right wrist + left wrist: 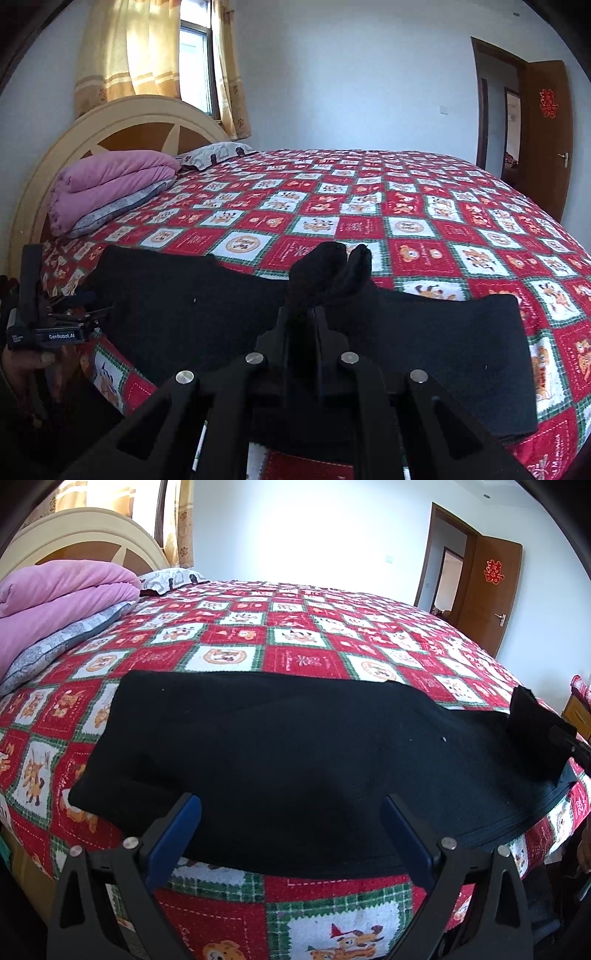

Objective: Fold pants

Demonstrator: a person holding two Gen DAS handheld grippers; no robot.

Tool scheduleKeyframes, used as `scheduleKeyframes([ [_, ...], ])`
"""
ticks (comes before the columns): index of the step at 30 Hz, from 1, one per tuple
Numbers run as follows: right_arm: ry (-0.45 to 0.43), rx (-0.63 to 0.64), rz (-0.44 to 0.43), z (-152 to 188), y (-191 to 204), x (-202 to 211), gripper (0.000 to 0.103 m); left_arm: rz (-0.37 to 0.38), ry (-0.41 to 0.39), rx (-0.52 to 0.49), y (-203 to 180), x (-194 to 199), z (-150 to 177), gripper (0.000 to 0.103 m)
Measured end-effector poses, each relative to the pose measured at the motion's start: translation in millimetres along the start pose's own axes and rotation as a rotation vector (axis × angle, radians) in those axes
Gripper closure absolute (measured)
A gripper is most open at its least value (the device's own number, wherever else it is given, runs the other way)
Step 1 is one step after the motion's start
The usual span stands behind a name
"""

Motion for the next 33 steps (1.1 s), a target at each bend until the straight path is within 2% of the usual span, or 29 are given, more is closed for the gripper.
scheduleKeyframes([
  [7,0.082,0.069,0.008,22.4,19.4,-26.4,0.093,0.000,0.002,0.000,1.1,-0.3,0.5,0.003],
  [16,0.132,0.191,0.029,39.3,36.2,-41.7,0.092,0.001,0.004,0.000,0.9,-2.3,2.8,0.003],
  [19,0.180,0.222,0.038,52.2,38.9,-53.3,0.092,0.002,0.005,0.000,1.0,-2.4,3.0,0.003],
  [22,0.180,0.310,0.080,56.7,44.7,-55.7,0.090,0.002,0.004,0.000,0.4,-2.6,3.6,0.003],
  [23,0.183,0.322,0.082,57.2,45.4,-55.3,0.086,0.002,0.001,0.001,0.5,-2.2,3.1,0.003],
  [25,0.191,0.331,0.063,57.4,48.1,-52.4,0.076,-0.002,-0.008,0.003,1.3,-0.9,1.5,0.003],
  [27,0.173,0.306,-0.001,54.2,52.1,-42.6,0.064,-0.008,-0.019,0.009,3.7,1.1,-0.8,0.003],
  [30,0.108,0.248,-0.103,42.2,56.0,-21.7,0.063,-0.012,-0.025,0.023,7.5,2.2,-3.0,0.003],
  [33,0.044,0.124,-0.147,20.4,40.4,-8.8,0.063,-0.019,-0.025,0.029,12.7,0.9,-4.1,0.003],
])
Point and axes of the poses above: each gripper's, at about its wrist camera, not at the fingertips, and x roughly against the way its jaws point, y to its left, z to its underside, the point moved 10 cm from there along -x, roughly the way its jaws point, and after that the axes turned 7 degrees about -z, right-handed, at the moved point
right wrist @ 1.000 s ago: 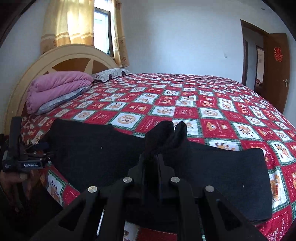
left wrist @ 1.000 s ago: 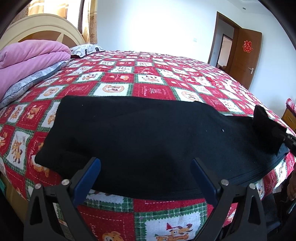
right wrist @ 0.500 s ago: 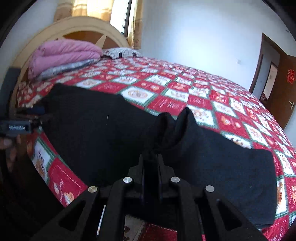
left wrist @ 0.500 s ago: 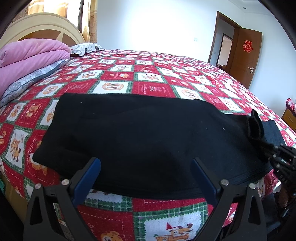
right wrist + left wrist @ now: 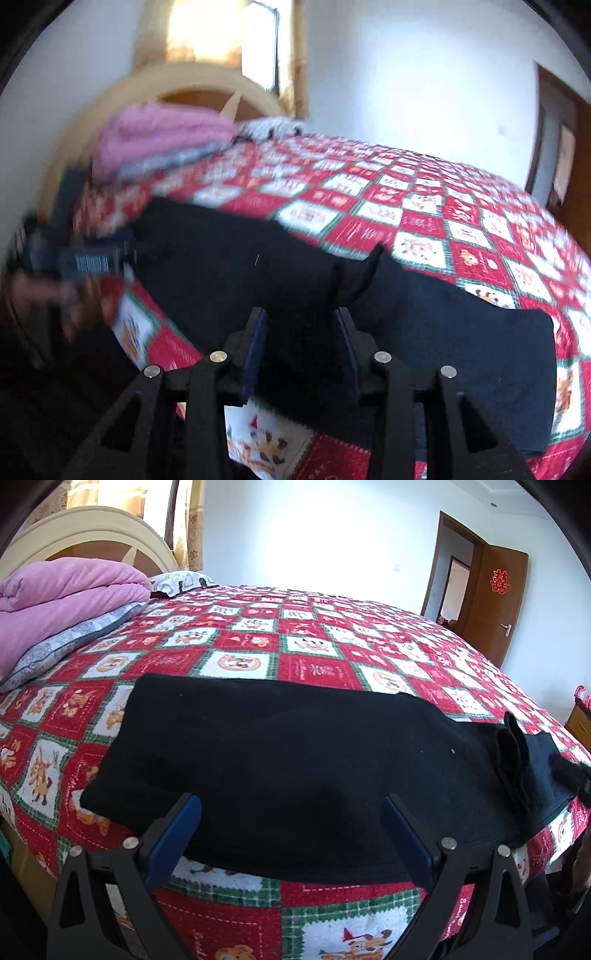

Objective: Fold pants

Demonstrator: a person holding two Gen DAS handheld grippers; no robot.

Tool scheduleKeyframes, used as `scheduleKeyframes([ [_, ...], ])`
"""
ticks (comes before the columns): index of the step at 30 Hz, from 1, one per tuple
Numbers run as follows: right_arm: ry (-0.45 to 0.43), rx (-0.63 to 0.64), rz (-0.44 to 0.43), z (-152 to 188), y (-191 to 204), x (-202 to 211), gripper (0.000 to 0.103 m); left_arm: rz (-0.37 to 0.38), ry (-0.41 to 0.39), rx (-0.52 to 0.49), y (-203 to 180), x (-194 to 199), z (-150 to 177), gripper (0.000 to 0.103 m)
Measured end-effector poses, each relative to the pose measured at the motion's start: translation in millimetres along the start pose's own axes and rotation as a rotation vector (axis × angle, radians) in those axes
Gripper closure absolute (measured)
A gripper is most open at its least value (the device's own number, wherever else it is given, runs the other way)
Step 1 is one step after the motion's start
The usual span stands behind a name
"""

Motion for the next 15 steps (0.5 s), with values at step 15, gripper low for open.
scheduleKeyframes([
  [15,0.131,-0.083,0.030,8.6,-20.3,-68.0,0.063,-0.170,-0.016,0.080,87.4,-12.7,-7.9,0.003],
])
Point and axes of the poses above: each gripper's, at about its wrist camera, not at the fingertips, and x roughly against the way its jaws point, y to its left, z to its underside, the point moved 10 cm from there along -x, roughly the way its jaws point, and after that the axes turned 7 degrees about -z, right-handed, at the moved point
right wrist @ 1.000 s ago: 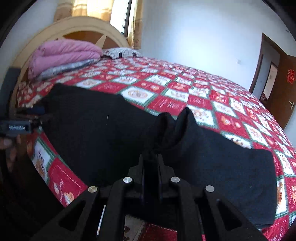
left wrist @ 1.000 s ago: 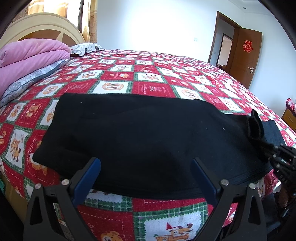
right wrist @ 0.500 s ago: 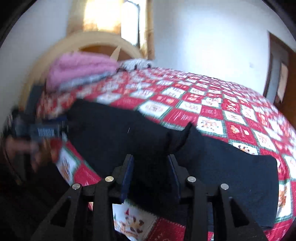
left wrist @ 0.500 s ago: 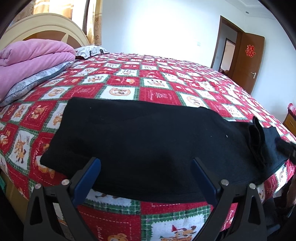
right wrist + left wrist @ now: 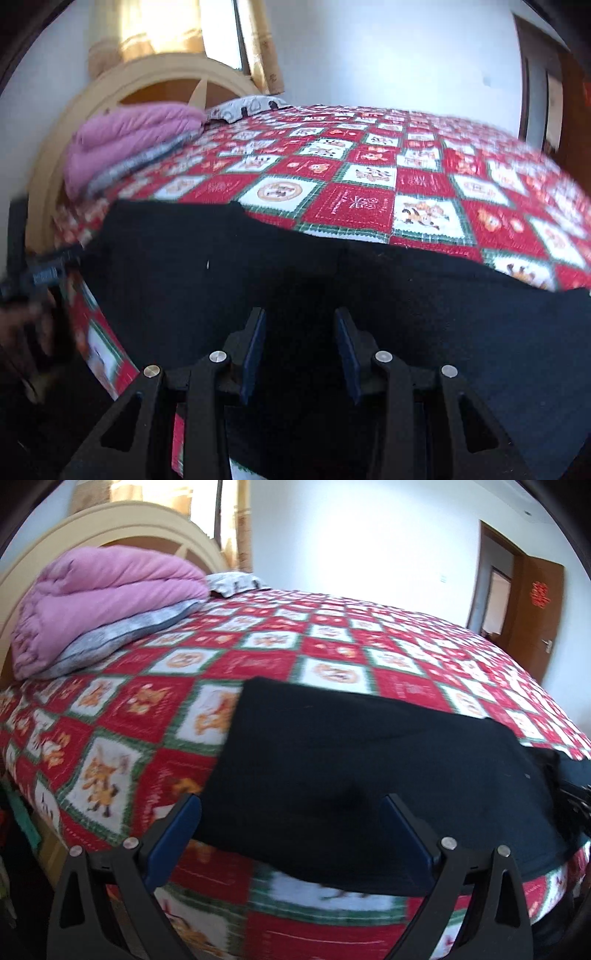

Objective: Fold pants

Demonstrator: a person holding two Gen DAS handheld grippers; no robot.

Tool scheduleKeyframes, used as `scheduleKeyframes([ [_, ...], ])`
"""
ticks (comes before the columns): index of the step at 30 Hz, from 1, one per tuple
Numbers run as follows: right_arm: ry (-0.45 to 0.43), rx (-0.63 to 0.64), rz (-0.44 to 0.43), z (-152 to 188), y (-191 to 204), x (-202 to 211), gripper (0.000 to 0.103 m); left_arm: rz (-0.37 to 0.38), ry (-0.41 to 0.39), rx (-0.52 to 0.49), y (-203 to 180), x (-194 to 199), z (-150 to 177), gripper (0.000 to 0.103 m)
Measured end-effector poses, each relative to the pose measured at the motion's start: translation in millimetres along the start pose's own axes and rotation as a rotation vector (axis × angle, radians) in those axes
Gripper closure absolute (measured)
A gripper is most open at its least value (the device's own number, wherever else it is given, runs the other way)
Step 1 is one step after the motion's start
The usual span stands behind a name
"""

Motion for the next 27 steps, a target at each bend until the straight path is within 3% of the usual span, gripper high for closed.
scheduleKeyframes([
  [7,0.025,0.094,0.036,14.4,13.5,12.8,0.061,0.011,0.043,0.060,13.7,-16.3,12.3,0.003],
  [12,-0.047,-0.075,0.001,13.4,-11.3,44.3,0.061,0.031,0.032,0.064,13.6,-17.0,12.1,0.003],
  [16,-0.067,-0.042,0.046,14.4,-16.3,65.0,0.062,0.030,0.021,0.070,14.4,-18.6,12.2,0.001],
  [22,-0.015,0.008,0.037,27.6,-4.4,43.0,0.066,0.030,0.017,0.071,14.4,-19.0,12.4,0.000],
  [25,-0.003,0.043,0.059,29.7,-0.2,35.5,0.075,0.029,0.015,0.071,14.8,-18.9,12.6,0.000],
  [26,-0.004,0.048,0.060,30.1,0.7,35.1,0.082,0.029,0.015,0.071,14.6,-19.0,12.7,0.000],
  [27,0.002,0.051,0.062,31.0,1.2,34.2,0.096,0.029,0.016,0.070,14.6,-18.9,12.9,0.000],
])
Point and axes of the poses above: each gripper's, at about its wrist camera, not at the fingertips, and x roughly against the way its jaws point, y to its left, z to its underside, the point moved 10 cm from there along -x, roughly the way its jaws point, and after that the axes turned 7 degrees about -z, right-handed, at the moved point
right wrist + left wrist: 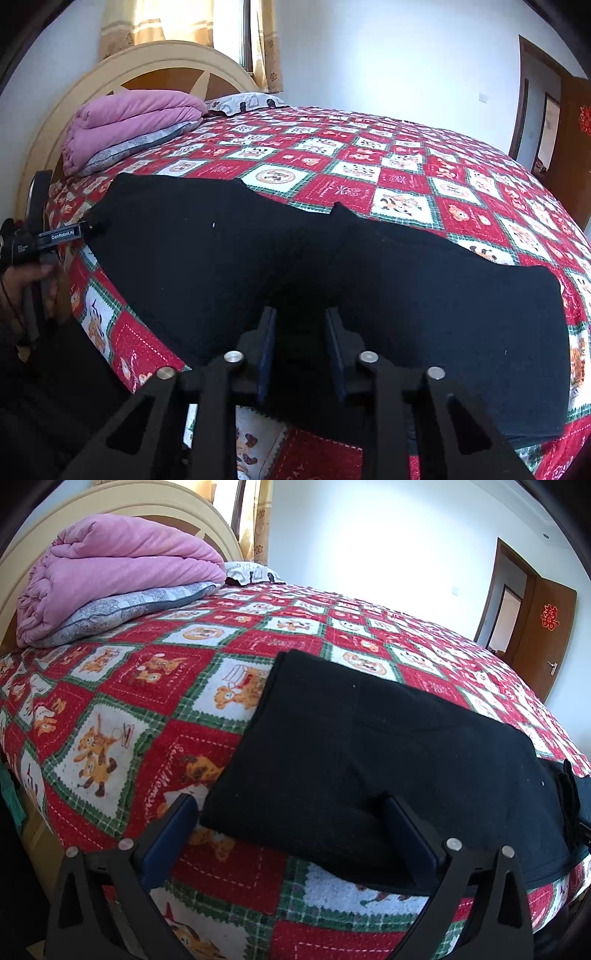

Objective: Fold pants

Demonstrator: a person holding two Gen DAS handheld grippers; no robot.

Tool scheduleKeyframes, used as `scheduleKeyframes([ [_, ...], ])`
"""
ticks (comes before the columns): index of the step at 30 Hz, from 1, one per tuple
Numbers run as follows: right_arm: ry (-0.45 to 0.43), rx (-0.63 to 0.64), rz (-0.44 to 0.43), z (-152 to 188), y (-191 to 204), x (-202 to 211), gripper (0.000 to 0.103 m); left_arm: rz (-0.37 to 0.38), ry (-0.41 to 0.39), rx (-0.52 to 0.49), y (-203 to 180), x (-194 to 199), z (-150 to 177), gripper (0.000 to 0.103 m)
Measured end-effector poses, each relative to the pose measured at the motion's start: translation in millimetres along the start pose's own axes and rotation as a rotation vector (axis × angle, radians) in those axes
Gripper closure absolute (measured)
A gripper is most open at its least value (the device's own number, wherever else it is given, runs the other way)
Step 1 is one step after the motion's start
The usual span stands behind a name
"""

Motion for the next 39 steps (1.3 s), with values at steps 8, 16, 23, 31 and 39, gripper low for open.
scheduleKeyframes([
  [8,0.076,0.073,-0.022,15.0,18.6,1.0,0.103,-0.032,-0.017,-0.020,5.5,2.2,-5.2,0.000],
  [16,0.095,0.131,-0.006,19.9,25.0,-6.8,0.102,-0.018,-0.016,-0.007,10.8,-2.3,-5.2,0.000],
  [23,0.099,0.117,-0.024,22.8,23.2,-4.8,0.102,-0.037,-0.027,0.050,26.4,-2.8,-7.4,0.000],
  [31,0.080,0.079,-0.045,23.4,21.5,-7.2,0.102,0.024,-0.016,0.069,20.5,-4.5,-3.2,0.009],
  [39,0.067,0.096,-0.027,24.1,22.5,-6.3,0.102,-0.011,-0.010,0.035,10.3,4.6,-4.7,0.039],
])
Point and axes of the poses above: each gripper's, at about its wrist camera, not at the fingertips, and x roughly against the way its jaws point, y to its left, z to its underside, the point moved 10 cm from there along -x, roughly the way its jaws point, and after that the axes turned 7 degrees about -z, right-handed, at the moved point
